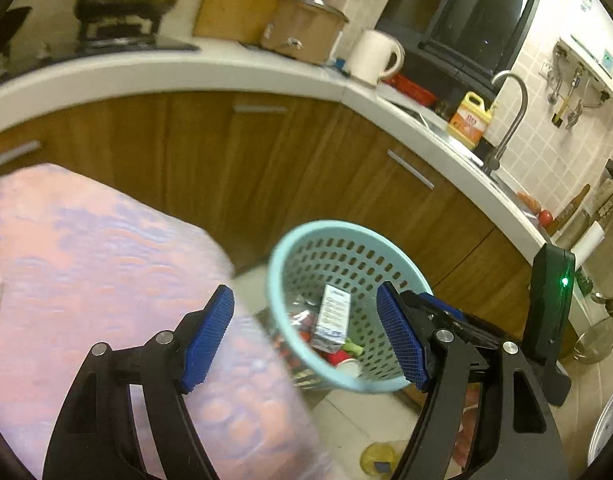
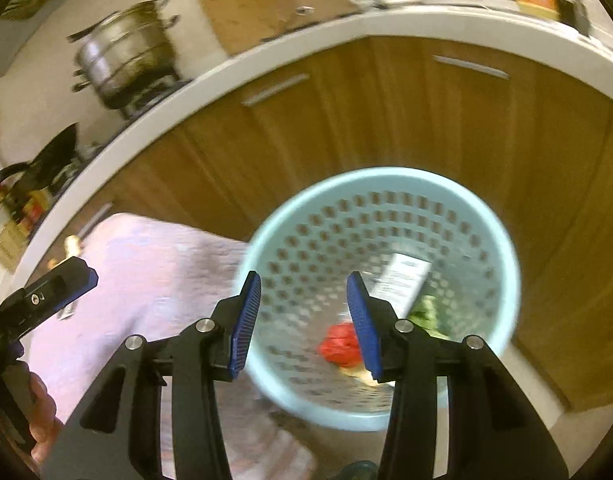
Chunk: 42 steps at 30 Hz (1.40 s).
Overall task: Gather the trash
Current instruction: 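Open both tools to drop the carton and vegetable into the basket, then move both tools back over the table toward the remaining items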
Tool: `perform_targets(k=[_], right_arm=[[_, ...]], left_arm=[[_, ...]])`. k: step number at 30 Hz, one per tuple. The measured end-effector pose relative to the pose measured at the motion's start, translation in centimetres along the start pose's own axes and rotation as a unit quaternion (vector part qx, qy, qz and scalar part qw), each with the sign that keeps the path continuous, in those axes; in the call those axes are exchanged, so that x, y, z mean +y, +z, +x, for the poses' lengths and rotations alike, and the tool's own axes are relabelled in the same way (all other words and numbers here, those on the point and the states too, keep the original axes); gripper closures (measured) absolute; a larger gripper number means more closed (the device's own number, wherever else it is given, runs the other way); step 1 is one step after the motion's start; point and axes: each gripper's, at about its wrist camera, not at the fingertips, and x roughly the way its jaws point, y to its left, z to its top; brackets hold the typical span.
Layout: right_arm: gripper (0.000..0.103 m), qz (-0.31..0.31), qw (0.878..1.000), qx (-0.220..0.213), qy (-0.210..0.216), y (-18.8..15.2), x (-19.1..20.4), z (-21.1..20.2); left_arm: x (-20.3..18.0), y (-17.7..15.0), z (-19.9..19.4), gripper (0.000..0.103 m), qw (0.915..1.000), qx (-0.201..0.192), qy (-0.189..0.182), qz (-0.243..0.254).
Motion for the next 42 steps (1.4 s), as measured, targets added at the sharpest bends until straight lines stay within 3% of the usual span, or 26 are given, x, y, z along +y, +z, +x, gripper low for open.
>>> perform_targets(k=[11,19,22,26,31,34,42], right_arm=[[0.062,-0.097,0.993,0.007,0.073,-0.9,12.1,-0.3],[0.061,-0.170,0.980,0.011,0.104,-3.5,20.8,0.5],[0.060,-0.187,0.975,0.006,0.123,-4.2,23.4,0.9],[0.059,-0.214,0.970,-0.030,0.113,-5.4,25.9,1.4],[0.059,-0.215,0.969,-0.011,0.121,-6.5,27.2,3.1],[0.059,-0.222,0.968,-0.007,0.120,-6.9,27.6,3.5],[0.059,-0.233,0.965,-0.002,0.121,-7.8,27.9,4.2]], left_arm=[[6.4,-1.3,-10.6,0.026,0.9956,-0.068,0.058,-0.030],[11.7,-4.6,-15.2,0.026,0.9844,-0.105,0.119,-0.075],[13.5,-5.8,-16.0,0.026,0.9780,-0.110,0.152,-0.091],[15.7,-7.3,-17.3,0.026,0.9662,-0.124,0.198,-0.109],[18.5,-8.7,-19.2,0.026,0.9504,-0.143,0.231,-0.152],[19.7,-8.9,-19.6,0.026,0.9453,-0.139,0.245,-0.165],[20.2,-10.2,-20.2,0.026,0.9224,-0.163,0.313,-0.157]])
